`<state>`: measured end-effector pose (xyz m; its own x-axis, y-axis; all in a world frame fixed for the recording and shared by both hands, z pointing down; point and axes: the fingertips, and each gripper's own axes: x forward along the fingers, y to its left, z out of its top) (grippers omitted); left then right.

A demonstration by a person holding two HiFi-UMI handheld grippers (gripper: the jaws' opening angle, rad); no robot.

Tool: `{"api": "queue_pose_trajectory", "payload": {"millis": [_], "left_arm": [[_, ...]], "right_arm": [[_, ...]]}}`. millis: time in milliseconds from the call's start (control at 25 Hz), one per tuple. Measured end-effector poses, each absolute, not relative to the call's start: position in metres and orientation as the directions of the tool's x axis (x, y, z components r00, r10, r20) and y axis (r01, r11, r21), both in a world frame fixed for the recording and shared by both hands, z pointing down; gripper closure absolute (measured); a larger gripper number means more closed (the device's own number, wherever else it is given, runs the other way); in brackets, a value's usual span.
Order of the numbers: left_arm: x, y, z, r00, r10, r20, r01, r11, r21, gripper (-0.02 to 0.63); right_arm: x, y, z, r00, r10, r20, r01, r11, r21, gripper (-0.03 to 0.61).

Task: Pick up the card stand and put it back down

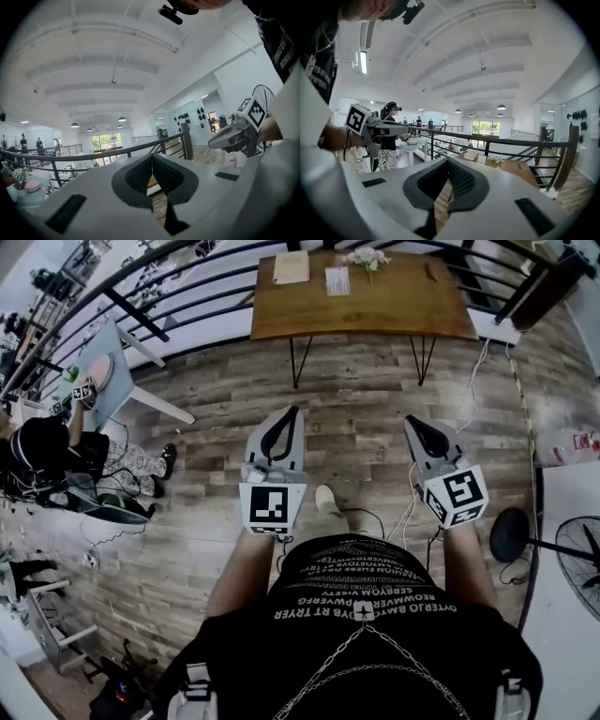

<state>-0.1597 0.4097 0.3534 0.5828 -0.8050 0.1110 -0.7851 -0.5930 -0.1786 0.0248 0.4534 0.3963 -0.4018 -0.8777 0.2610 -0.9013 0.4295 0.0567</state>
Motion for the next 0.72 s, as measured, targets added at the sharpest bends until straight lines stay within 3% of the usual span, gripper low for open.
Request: {"api": "queue_pose_trajectory", "payload": {"millis": [720], "left_arm": [[-0.144, 0.337, 0.375, 0.645, -0.747, 0.161, -0.733, -0.664, -0.148, 0.586]], "right_arm": [[0.014, 0.379, 0.408, -0.400, -0.867, 0.296, -0.899, 0.435, 0.058, 0.563]]}}
